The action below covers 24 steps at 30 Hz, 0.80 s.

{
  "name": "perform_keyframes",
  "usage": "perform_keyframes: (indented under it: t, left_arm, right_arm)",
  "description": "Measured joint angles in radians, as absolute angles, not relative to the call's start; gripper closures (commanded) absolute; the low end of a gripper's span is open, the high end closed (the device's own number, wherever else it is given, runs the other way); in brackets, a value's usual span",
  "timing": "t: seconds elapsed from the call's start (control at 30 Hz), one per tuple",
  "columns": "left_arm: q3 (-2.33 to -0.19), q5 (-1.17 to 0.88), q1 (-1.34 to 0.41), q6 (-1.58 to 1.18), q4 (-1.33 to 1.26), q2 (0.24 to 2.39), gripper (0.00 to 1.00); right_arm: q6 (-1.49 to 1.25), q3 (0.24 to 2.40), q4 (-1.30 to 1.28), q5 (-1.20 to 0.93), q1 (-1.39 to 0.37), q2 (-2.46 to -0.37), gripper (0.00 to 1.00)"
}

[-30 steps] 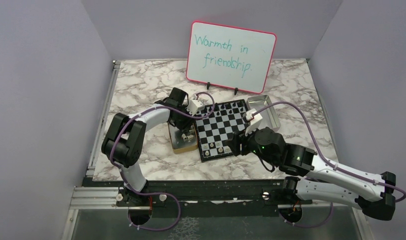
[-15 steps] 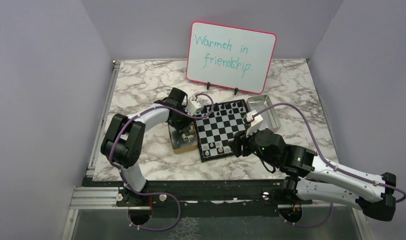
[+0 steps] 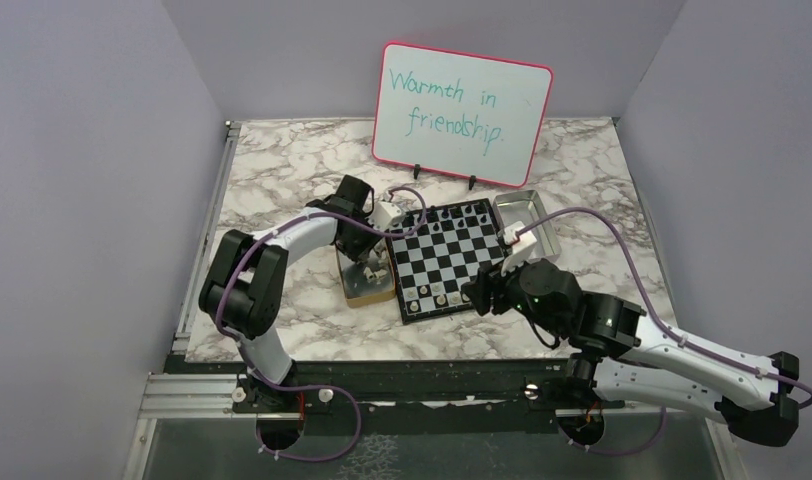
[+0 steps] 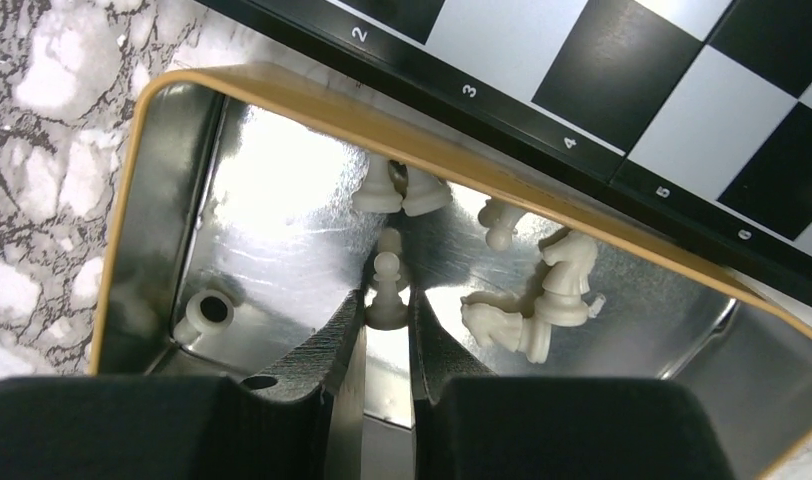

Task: Set up the chess pieces on the board
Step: Pick up the chess piece from the storage box, then place the chess piece on the chessboard.

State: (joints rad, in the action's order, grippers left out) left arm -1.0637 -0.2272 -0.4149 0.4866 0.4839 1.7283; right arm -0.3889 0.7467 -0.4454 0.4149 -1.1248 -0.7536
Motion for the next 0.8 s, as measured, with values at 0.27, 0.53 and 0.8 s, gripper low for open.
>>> perform_keyframes:
  t: [0.27,0.53,0.8]
  left_arm:
    - [-1.068,-0.239,-0.415,0.448,0.513,1.622,0.92]
    - [-1.088,-0.295,-0.470,0.429,0.507,1.485,0.93]
    - [-1.089,-0.413,-0.489,0.411,0.454,1.357,0.93]
  right_arm:
    - [-0.480,0.740,-0.443,0.418,-1.125,-0.720,0.44]
    - [-0.569,0.717,-0.385,0.396,-1.125,-0.719,0.43]
    - [-0.628,0.743,-0.337,0.339,-1.125,-0.891,0.45]
